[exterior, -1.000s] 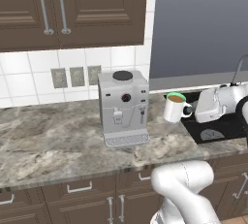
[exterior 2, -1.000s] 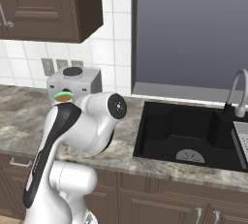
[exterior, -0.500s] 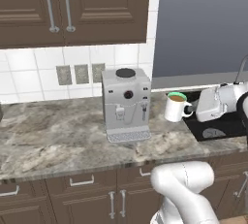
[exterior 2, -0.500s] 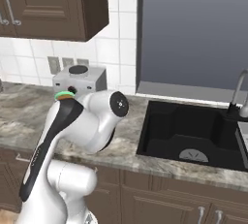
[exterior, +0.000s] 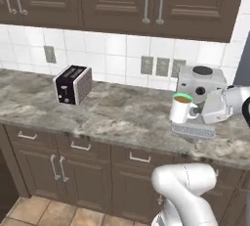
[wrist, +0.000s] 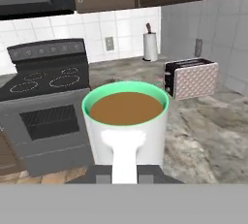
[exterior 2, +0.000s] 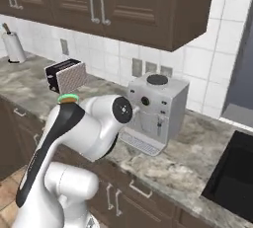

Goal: Pick up the brewed coffee from the coffee machine and place it next to the breakfast plate on the dining counter.

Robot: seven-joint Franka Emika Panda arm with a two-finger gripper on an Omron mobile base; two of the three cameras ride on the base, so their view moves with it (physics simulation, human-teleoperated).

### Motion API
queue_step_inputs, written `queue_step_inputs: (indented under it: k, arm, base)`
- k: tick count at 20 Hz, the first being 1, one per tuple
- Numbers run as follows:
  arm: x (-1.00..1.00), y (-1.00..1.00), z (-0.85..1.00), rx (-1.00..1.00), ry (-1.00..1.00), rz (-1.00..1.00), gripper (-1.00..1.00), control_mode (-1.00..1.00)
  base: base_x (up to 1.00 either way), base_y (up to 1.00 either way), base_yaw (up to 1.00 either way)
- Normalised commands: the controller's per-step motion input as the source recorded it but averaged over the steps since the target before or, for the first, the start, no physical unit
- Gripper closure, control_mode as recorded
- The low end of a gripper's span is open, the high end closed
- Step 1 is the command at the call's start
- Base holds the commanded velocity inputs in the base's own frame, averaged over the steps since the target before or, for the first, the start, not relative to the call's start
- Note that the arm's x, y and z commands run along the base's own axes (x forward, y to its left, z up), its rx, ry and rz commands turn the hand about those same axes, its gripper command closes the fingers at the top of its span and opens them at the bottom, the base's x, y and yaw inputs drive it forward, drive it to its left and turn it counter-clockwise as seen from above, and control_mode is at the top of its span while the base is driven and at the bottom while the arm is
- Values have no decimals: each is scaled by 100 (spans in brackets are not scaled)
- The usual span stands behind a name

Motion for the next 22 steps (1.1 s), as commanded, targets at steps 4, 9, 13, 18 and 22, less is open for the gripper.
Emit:
queue_step_inputs:
  k: [4,9,13,18,22]
  arm:
    - [0,0,0,0,0,0,100,100]
    - [0,0,0,0,0,0,100,100]
    - [0,0,0,0,0,0,100,100]
    - [0,0,0,0,0,0,100,100]
    - [0,0,0,0,0,0,100,100]
  base:
    - [0,0,100]
    - [0,0,100]
    - [0,9,96]
    - [18,36,77]
    - [55,62,59]
